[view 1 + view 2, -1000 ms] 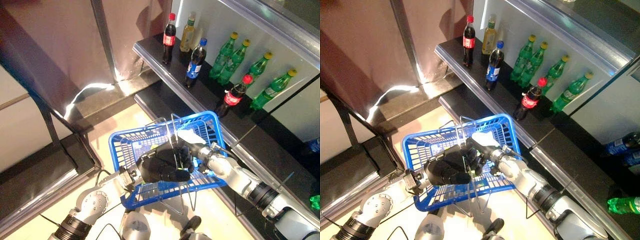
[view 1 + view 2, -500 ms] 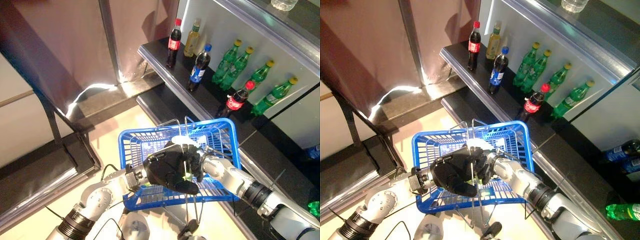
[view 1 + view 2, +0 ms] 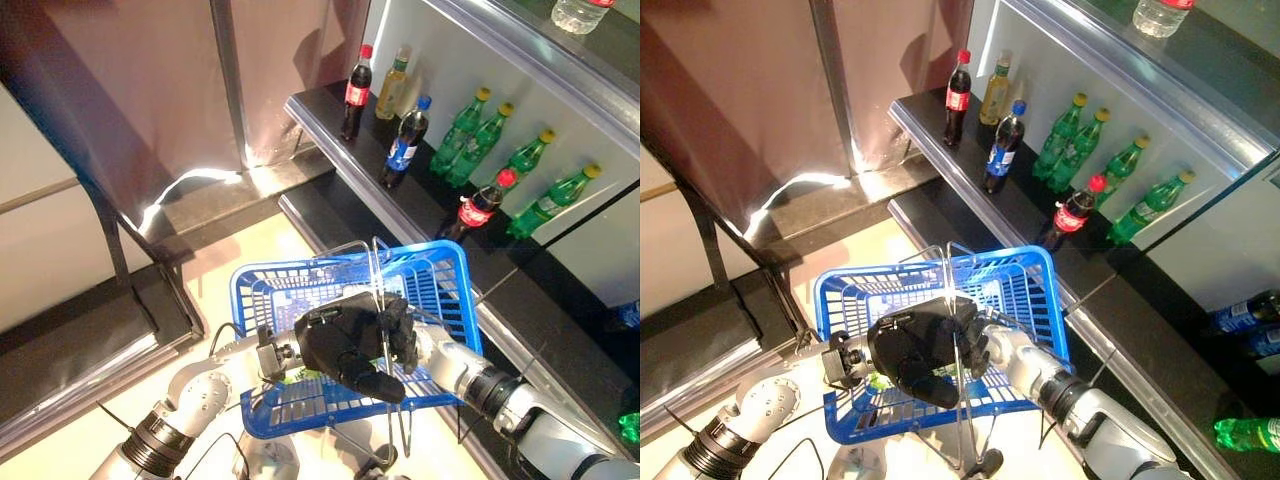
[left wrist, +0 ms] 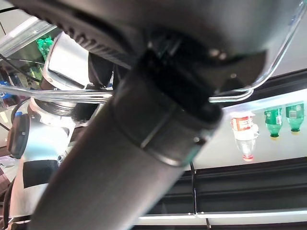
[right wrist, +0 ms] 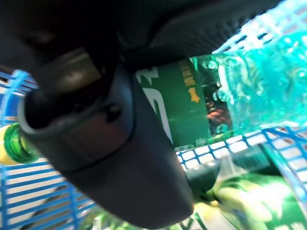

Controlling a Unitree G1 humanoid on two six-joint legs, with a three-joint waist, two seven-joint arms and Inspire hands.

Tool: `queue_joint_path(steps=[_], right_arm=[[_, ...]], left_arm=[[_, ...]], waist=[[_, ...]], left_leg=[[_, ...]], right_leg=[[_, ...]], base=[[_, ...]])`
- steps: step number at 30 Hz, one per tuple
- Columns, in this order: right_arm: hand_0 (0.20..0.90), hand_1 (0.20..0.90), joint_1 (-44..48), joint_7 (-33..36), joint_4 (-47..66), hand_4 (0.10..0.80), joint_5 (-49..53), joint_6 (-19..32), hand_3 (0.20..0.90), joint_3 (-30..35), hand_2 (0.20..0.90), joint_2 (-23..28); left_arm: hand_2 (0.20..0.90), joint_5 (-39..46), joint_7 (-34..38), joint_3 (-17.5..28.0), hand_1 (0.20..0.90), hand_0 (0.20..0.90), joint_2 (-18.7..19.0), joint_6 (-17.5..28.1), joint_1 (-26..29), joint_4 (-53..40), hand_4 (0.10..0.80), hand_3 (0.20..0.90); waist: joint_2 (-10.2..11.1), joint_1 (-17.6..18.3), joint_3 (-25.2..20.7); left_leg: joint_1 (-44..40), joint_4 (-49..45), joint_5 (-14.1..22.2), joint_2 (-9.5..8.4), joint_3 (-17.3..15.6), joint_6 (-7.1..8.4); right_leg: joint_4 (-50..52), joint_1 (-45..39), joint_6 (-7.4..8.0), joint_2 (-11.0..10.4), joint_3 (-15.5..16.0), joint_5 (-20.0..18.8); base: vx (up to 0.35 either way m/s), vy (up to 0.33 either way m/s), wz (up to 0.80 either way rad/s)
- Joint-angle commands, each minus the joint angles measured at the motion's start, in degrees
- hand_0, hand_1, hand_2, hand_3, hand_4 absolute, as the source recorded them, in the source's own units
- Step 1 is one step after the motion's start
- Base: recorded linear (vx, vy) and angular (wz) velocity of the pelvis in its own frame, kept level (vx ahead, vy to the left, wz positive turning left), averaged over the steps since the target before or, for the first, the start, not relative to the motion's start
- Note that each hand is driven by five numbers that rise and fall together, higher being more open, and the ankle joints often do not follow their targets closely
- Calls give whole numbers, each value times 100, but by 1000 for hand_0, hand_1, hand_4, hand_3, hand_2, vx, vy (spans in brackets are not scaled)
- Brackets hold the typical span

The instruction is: Pick up the drink and place into the basket.

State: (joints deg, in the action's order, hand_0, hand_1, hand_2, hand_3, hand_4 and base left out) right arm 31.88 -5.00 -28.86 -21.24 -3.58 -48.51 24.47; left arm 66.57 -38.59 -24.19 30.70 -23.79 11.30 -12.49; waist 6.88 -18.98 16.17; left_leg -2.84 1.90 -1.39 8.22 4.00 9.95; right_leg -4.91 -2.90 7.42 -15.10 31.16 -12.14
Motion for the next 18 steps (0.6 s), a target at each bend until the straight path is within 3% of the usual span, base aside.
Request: queue_joint_path(steps=[1,2,18], right_arm=[[801,801,871,204,-242,685,-175,128,785,-240,801,-185],[900,900,858,229,-286,800,-184,132,900,-243,900,-211],[900,900,794,214,-336,800,-249,104,900,-186,900,-339]], left_arm=[[300,826,-1053,-417,300,300,-1232,571,955,-1489,100,200],[300,828,-1043,-421,300,300,-1242,566,959,-1495,100,200],[300,824,-964,-418,300,300,-1316,580,974,-1522,100,200]], waist=[[-174,-142,-1362],[-174,-148,-1361],[-186,-113,-1385]], left_leg=[[437,310,-475,-729,183,-484],[439,310,-477,-730,189,-485],[432,310,-469,-733,184,-490]], right_leg=[[-9,-1016,242,415,222,967],[-9,-1016,241,417,225,967],[-9,-994,223,421,210,972]], base=[[0,0,0],[0,0,0],[0,0,0]])
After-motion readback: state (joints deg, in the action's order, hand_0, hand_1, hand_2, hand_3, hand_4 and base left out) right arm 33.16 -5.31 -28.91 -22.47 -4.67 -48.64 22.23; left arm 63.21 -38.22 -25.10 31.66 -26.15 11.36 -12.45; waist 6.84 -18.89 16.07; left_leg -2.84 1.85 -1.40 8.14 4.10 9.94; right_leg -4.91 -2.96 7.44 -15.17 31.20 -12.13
